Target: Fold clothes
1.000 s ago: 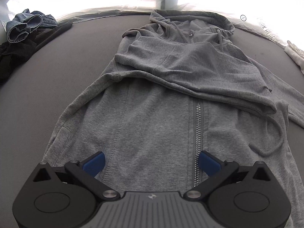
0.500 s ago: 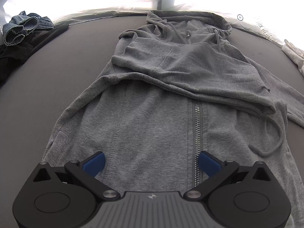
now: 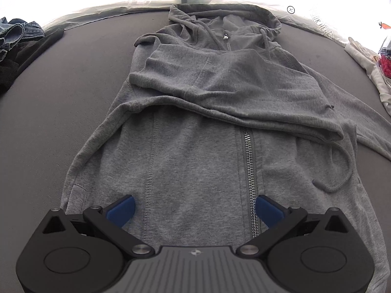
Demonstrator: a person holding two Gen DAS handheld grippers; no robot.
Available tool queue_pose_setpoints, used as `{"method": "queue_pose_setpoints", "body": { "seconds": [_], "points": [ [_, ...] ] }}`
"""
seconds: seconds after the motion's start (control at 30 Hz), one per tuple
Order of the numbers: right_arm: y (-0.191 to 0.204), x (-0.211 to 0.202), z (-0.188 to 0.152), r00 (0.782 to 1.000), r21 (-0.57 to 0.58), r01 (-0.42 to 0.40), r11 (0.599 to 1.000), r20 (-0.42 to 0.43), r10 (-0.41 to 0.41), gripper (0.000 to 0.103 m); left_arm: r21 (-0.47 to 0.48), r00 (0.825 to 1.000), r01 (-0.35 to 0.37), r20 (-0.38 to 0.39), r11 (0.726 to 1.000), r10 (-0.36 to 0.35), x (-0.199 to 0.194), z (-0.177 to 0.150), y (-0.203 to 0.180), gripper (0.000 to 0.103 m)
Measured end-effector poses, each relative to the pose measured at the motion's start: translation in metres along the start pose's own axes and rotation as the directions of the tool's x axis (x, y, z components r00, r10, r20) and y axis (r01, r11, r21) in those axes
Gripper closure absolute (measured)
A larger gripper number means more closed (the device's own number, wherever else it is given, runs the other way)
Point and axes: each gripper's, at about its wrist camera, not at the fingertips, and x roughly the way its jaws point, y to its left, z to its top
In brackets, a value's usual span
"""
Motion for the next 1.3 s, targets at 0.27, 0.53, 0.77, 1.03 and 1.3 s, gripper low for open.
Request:
{"method": "queue_pose_setpoints", "body": {
  "seconds": [0.27, 0.53, 0.77, 1.03, 1.3],
  "points": [
    [0.019, 0.023, -0.089, 0.982, 0.109, -0.101, 0.989, -0.15, 0.116, 0.093, 0.01, 0.995, -0.075, 0.063, 0.997, 0.074, -0.016, 0.005, 0.053, 0.0],
    [0.059, 0.08, -0.173, 0.921, 0.108, -0.168, 0.98, -0.338, 0.195, 0.093, -0.05, 0.995, -0.073, 0.065, 0.996, 0.076, -0.007, 0.02, 0.104, 0.0],
    [0.116, 0.14, -0.26, 0.823, 0.018, -0.189, 0.982, -0.543, 0.168, 0.093, -0.105, 0.996, -0.048, 0.067, 0.993, 0.055, 0.007, 0.04, 0.143, 0.0],
    [0.131, 0.173, -0.328, 0.697, -0.089, -0.146, 0.985, -0.716, 0.039, 0.08, -0.089, 0.999, -0.027, 0.033, 0.996, 0.03, 0.02, 0.033, 0.139, 0.0],
    [0.147, 0.151, -0.286, 0.825, -0.463, -0.15, 0.874, -0.546, -0.147, 0.015, -0.108, 0.997, -0.046, 0.059, 0.993, 0.053, 0.007, 0.034, 0.134, 0.0]
  ]
}}
